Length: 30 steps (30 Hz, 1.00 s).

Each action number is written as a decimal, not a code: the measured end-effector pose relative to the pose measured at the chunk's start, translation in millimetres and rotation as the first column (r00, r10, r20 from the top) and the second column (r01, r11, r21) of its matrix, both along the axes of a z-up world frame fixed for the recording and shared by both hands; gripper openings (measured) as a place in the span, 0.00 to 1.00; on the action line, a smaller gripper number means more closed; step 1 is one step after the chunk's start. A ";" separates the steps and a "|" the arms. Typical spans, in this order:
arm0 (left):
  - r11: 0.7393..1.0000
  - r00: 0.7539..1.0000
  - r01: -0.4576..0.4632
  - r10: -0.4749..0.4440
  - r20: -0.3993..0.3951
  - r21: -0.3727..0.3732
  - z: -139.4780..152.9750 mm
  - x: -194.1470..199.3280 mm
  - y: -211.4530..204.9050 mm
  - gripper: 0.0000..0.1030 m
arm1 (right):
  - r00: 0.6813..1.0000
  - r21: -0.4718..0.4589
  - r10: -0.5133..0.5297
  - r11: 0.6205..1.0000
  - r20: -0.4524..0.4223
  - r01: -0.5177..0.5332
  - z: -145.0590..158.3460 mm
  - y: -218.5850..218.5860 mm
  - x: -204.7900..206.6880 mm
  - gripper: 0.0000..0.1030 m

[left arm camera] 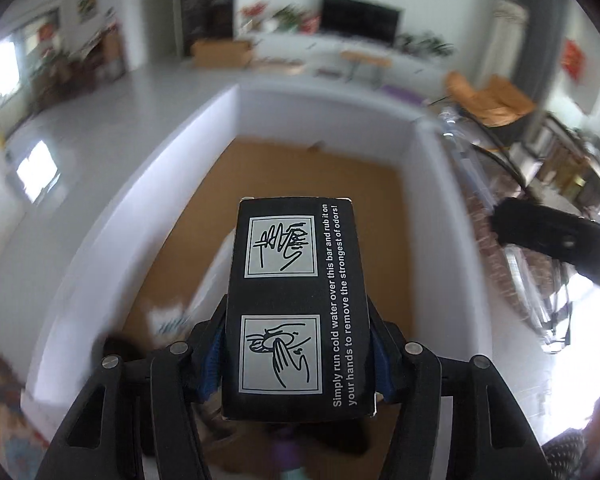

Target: Organize objects

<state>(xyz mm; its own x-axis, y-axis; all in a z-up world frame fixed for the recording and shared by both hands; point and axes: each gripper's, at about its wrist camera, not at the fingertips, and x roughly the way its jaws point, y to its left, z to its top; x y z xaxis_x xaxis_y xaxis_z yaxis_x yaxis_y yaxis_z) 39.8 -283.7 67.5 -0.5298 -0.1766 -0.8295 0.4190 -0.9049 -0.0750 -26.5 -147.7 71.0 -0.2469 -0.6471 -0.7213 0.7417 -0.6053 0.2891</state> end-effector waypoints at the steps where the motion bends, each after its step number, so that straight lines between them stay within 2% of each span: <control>1: 1.000 1.000 -0.020 0.020 0.013 0.009 -4.4 2.8 -4.8 0.58 | 1.000 0.021 0.023 0.999 0.020 -0.024 -11.0 -14.4 -0.5 0.12; 4: 0.999 0.999 -0.037 0.037 0.033 0.003 -10.6 3.5 -4.3 0.72 | 0.997 0.126 0.053 0.990 0.061 -0.060 -45.5 -48.2 -3.8 0.24; 6: 0.999 0.999 -0.034 0.035 0.032 -0.035 -8.4 4.9 2.8 0.81 | 0.995 0.140 0.058 0.988 0.078 -0.069 -59.2 -52.3 -5.5 0.31; 11: 0.990 0.998 -0.059 0.061 0.013 -0.132 2.6 7.4 7.8 0.92 | 0.999 0.134 0.031 0.990 0.042 -0.037 -52.3 -40.1 -4.5 0.49; 14: 0.981 0.996 -0.087 0.092 0.019 -0.173 17.3 5.5 4.4 0.93 | 1.000 0.133 0.006 0.991 -0.002 -0.006 -35.5 -20.4 -8.2 0.60; 16: 0.983 0.994 -0.100 0.105 0.025 -0.151 26.3 1.8 2.4 0.93 | 1.000 0.130 0.000 0.992 -0.018 0.002 -28.2 -19.0 -13.4 0.63; 18: 0.982 0.990 -0.110 0.122 0.072 -0.155 30.8 -1.3 3.4 0.93 | 1.000 0.137 -0.003 0.991 -0.029 0.007 -19.9 -15.2 -13.4 0.63; 22: 0.959 0.984 -0.164 0.175 0.027 -0.231 40.1 6.7 9.9 0.93 | 0.999 0.154 -0.013 0.988 -0.037 0.019 -14.2 -10.7 -15.7 0.64; 27: 0.951 0.982 -0.184 0.190 0.000 -0.247 48.5 11.8 9.8 0.93 | 0.999 0.176 -0.021 0.984 -0.033 0.026 -10.0 -7.3 -15.9 0.64; 30: 0.945 0.978 -0.197 0.207 0.009 -0.260 49.2 12.2 7.7 0.93 | 0.999 0.198 -0.012 0.980 -0.040 0.019 -9.5 -10.9 -13.5 0.76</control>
